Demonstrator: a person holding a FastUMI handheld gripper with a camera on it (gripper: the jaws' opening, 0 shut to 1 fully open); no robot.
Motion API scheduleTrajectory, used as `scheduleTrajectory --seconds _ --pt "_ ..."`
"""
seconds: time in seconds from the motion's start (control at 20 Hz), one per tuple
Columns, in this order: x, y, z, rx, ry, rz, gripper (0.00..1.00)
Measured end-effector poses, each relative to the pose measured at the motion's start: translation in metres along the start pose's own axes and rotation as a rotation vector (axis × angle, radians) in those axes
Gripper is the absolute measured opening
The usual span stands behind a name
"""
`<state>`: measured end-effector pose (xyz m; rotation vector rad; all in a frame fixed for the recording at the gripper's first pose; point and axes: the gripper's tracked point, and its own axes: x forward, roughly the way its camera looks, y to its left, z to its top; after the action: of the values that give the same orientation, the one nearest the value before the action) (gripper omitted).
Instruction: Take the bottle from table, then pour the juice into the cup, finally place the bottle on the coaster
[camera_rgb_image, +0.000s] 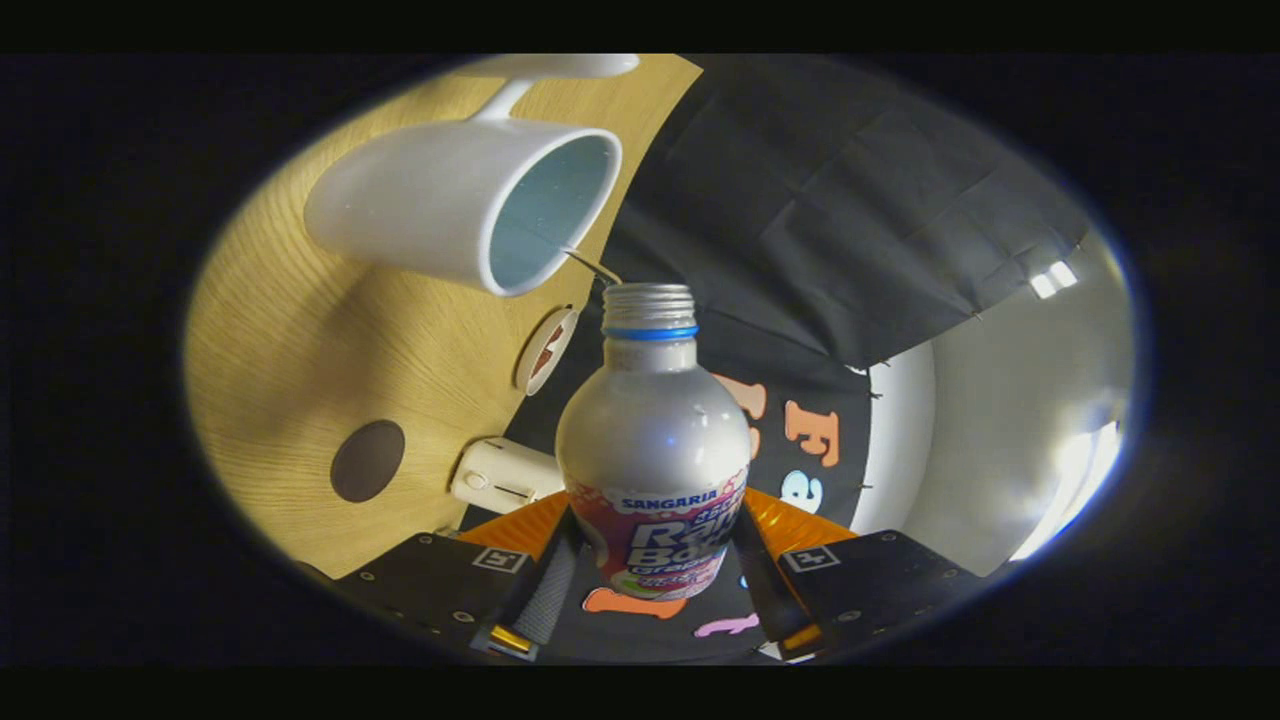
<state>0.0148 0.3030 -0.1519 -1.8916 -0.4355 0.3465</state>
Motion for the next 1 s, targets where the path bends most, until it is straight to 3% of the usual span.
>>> scheduleTrajectory --seconds 1.0 --pt "-0.001 -0.020 -0.002 -0.073 -0.034 -0.029 0.76"
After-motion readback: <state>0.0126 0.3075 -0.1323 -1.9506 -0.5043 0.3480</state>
